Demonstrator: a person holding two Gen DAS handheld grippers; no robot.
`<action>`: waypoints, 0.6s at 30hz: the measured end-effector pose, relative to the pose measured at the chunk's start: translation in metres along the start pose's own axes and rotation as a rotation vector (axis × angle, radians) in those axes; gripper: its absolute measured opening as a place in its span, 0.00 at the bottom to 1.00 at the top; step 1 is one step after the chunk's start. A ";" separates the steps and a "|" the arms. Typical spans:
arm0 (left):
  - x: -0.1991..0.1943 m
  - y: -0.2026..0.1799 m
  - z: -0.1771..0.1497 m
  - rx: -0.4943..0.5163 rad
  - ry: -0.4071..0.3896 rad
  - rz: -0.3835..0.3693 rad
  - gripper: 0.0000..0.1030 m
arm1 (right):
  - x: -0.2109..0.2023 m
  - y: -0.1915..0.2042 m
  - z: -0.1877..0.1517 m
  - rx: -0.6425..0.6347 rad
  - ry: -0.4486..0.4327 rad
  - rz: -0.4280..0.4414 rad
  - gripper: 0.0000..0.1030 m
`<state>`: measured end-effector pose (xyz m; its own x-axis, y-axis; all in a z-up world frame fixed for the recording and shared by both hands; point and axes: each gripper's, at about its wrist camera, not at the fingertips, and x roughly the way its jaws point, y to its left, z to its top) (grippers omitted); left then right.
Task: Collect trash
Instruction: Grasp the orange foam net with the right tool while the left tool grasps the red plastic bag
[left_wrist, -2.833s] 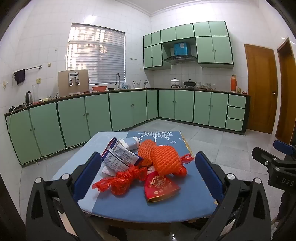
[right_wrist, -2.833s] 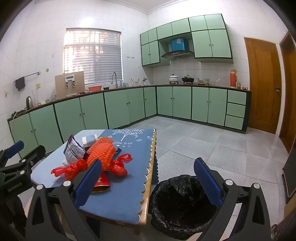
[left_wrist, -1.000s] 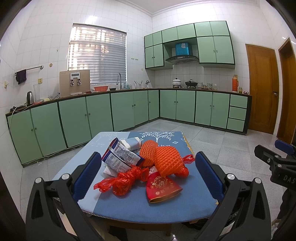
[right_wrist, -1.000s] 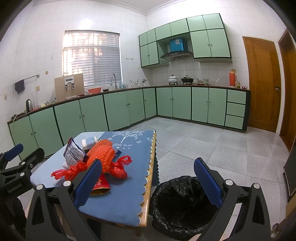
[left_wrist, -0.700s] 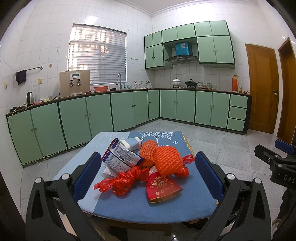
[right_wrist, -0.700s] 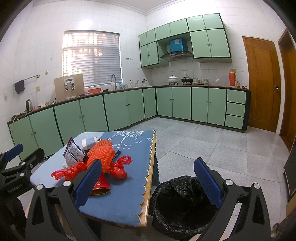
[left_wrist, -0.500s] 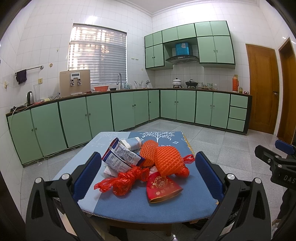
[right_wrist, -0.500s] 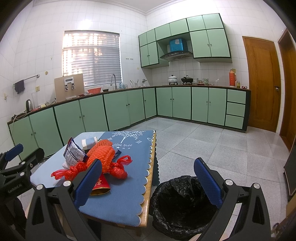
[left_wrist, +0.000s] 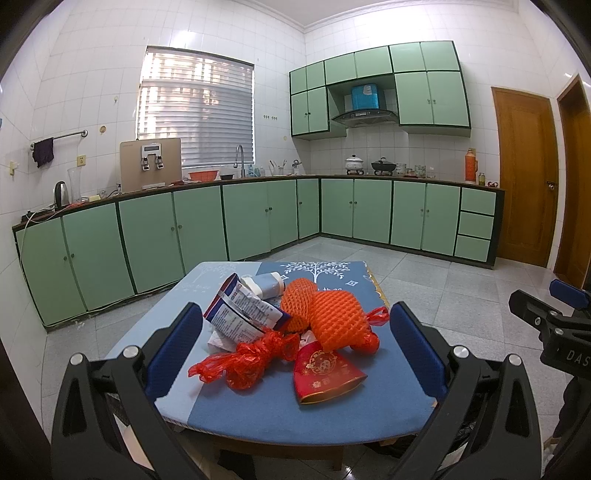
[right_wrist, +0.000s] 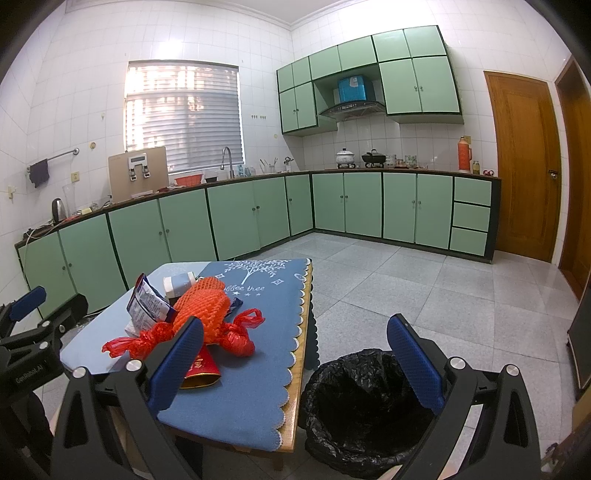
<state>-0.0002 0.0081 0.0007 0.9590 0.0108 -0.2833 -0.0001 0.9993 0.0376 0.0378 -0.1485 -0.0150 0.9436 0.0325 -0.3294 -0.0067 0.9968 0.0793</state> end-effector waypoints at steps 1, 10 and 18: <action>0.000 -0.001 0.000 0.000 -0.001 0.000 0.95 | -0.001 0.000 0.000 0.001 0.000 0.000 0.94; 0.007 0.006 -0.003 -0.001 0.009 0.023 0.95 | 0.011 0.007 -0.006 -0.002 0.014 0.011 0.94; 0.041 0.043 -0.012 -0.005 0.041 0.147 0.95 | 0.037 0.025 -0.010 -0.013 0.051 0.057 0.88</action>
<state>0.0361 0.0515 -0.0206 0.9362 0.1585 -0.3137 -0.1413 0.9870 0.0770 0.0689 -0.1217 -0.0350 0.9234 0.0931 -0.3723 -0.0651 0.9941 0.0871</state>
